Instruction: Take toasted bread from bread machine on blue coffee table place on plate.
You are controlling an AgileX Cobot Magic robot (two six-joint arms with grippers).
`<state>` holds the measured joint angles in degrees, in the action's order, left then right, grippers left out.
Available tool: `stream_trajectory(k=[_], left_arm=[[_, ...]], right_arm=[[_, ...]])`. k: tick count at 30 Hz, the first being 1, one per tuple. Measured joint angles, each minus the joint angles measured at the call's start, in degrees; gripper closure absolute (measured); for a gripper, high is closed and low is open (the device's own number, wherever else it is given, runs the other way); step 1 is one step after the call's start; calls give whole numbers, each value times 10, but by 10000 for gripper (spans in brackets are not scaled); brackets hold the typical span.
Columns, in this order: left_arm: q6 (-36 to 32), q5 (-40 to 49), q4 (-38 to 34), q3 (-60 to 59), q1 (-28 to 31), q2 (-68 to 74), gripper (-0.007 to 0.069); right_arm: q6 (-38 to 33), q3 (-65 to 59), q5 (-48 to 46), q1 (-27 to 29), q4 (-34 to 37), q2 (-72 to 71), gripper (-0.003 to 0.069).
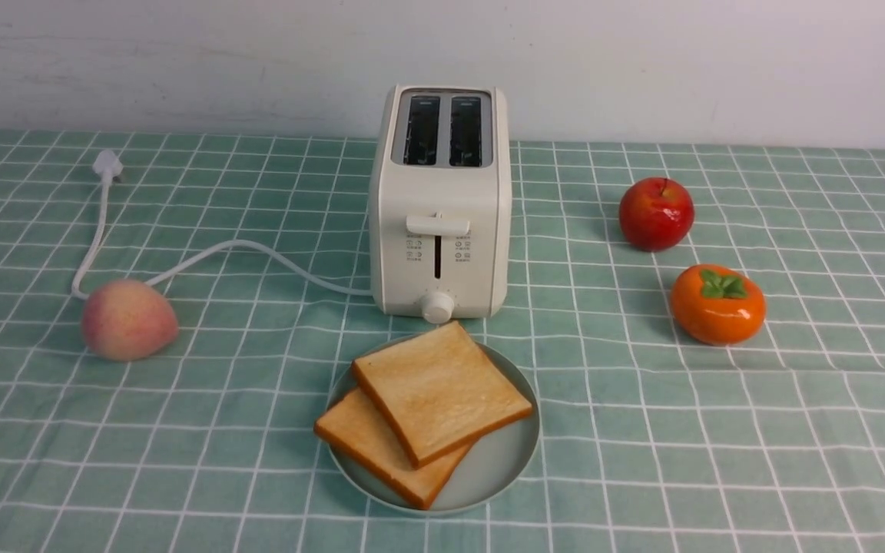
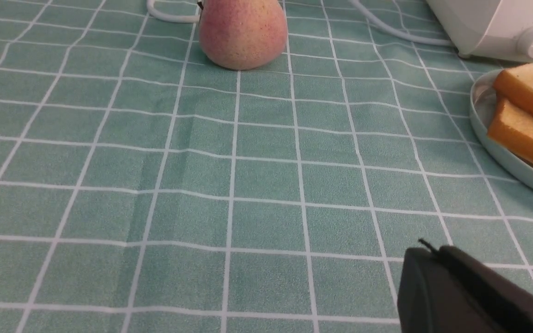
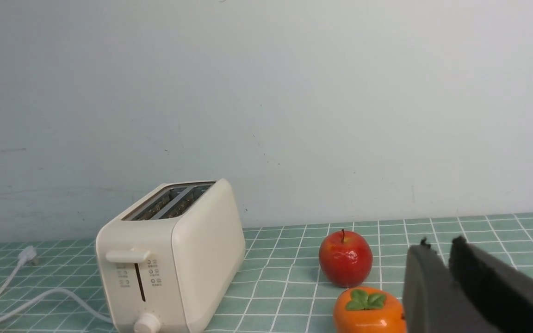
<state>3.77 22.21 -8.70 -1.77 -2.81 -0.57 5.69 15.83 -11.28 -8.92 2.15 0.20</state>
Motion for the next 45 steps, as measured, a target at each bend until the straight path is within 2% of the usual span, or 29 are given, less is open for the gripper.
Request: stream_trajectory(k=[13,20,22,29,34,45], left_arm=[[0,0,1,0,0,0,630],[0,0,1,0,0,0,625],[0,0,1,0,0,0,624],[0,0,1,0,0,0,624],[0,1,1,0,0,0,621],[0,2,1,0,0,0,610]], right_arm=[[0,0,0,0,-1,0,563],[0,-8,-35,0,-36,-7,554],[0,-38,-69,2,-57,-9,552],[0,-165,-119,38,-62,-9,543],[1,-165,-116,57,-64,-9,535],[1,-165,-116,58,-64,-9,523]])
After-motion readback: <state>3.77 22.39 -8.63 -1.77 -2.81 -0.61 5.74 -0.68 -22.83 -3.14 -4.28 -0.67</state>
